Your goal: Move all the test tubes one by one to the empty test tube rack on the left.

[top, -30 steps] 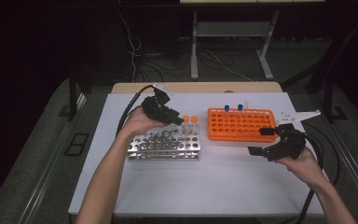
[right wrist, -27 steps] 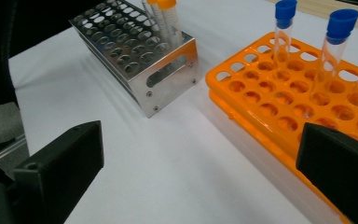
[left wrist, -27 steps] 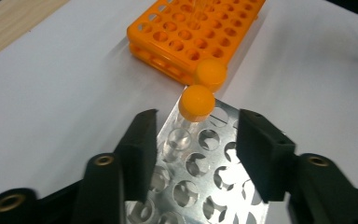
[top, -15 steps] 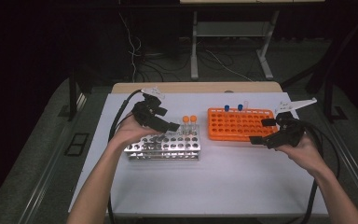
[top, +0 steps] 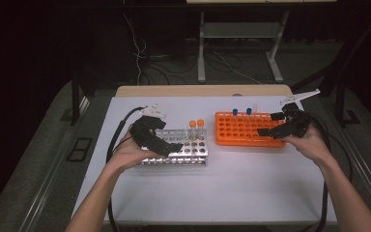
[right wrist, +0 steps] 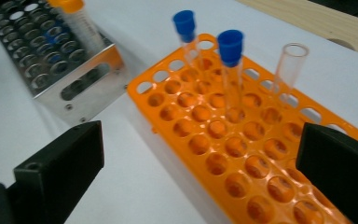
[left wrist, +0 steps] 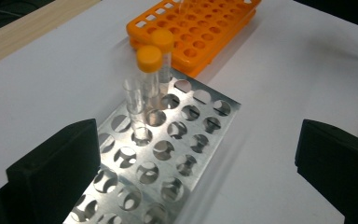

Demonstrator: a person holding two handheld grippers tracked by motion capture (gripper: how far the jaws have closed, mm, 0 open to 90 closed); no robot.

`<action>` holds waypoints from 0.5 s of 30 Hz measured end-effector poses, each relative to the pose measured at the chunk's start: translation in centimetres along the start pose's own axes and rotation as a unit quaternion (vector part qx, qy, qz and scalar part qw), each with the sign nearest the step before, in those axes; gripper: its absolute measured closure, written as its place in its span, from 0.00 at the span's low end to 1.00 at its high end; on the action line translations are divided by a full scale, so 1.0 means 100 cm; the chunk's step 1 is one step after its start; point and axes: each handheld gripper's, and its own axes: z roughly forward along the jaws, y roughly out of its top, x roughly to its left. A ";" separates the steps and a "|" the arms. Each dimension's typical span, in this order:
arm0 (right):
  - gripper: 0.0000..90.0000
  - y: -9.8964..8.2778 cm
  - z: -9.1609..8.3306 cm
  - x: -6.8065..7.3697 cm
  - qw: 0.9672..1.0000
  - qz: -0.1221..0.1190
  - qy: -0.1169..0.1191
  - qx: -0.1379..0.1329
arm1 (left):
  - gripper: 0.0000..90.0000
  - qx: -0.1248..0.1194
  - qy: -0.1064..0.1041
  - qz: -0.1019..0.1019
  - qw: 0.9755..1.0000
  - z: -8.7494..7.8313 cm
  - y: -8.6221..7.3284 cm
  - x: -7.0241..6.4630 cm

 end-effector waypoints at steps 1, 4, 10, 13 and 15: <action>0.02 0.000 0.002 -0.003 1.000 0.002 -0.002 0.002 | 0.00 -0.003 -0.001 0.000 1.000 0.000 -0.002 -0.002; 0.06 0.000 0.005 -0.012 1.000 0.007 -0.006 0.000 | 0.00 -0.009 -0.003 0.001 1.000 -0.001 -0.010 -0.008; 0.12 -0.002 0.015 -0.027 0.999 0.019 -0.025 0.010 | 0.00 -0.017 -0.011 0.002 1.000 -0.002 -0.024 -0.019; 0.17 -0.002 0.020 -0.034 0.999 0.019 -0.035 0.014 | 0.00 -0.020 -0.014 0.002 1.000 -0.003 -0.031 -0.024; 0.22 -0.002 0.023 -0.038 0.999 0.020 -0.040 0.018 | 0.00 -0.018 -0.015 0.004 1.000 -0.003 -0.036 -0.027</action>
